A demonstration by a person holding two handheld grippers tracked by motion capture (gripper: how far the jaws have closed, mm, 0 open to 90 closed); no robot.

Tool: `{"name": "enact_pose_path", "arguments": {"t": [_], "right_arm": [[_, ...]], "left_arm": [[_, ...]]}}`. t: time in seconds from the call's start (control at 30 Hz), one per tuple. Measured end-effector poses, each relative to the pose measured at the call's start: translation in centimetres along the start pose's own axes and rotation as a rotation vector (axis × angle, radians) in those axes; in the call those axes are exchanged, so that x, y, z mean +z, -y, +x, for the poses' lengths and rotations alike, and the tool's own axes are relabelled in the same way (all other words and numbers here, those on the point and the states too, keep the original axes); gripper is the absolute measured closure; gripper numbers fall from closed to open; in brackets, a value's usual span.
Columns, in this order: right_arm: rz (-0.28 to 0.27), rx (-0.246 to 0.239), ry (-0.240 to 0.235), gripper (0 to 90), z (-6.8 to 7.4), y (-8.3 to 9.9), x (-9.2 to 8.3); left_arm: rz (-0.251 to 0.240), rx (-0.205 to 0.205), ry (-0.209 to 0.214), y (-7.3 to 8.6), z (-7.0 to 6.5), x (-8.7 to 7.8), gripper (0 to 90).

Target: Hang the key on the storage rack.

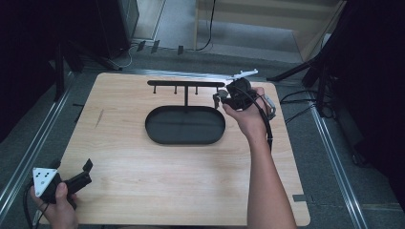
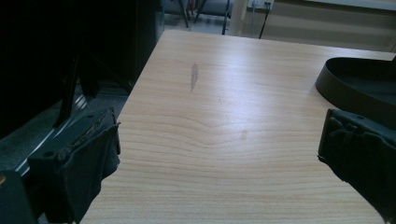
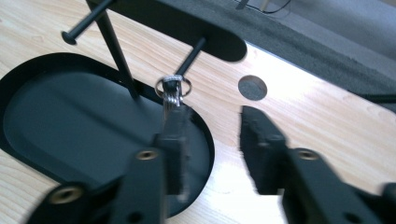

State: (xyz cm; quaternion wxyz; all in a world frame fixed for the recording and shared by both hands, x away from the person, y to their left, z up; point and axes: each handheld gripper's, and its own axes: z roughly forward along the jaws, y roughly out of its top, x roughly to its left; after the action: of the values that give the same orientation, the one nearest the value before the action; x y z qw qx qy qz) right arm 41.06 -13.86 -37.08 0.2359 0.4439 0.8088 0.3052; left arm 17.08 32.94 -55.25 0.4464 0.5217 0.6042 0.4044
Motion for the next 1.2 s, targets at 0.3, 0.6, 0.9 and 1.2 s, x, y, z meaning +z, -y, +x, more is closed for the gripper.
{"name": "enact_pose_path", "arguments": {"t": [0.3, 0.6, 0.9, 1.2], "right_arm": [[0.027, 0.122, 0.041, 4.0, -0.4, 1.8, -1.0], [0.067, 0.244, 0.038, 0.0, -0.7, 5.4, -2.4], [0.068, 0.287, 0.041, 0.0, -1.6, 9.9, -3.4], [-0.027, 0.291, 0.075, 0.0, -2.2, 14.6, -4.3]], "left_arm": [[-0.004, 0.001, 0.0, 0.0, -0.1, 0.0, 0.0], [-0.004, 0.002, -0.001, 0.0, -0.1, 0.0, 0.0], [-0.006, 0.013, -0.004, 0.0, -0.2, 0.0, 0.0], [-0.009, 0.026, -0.01, 0.1, -0.3, -0.1, 0.0]]}}
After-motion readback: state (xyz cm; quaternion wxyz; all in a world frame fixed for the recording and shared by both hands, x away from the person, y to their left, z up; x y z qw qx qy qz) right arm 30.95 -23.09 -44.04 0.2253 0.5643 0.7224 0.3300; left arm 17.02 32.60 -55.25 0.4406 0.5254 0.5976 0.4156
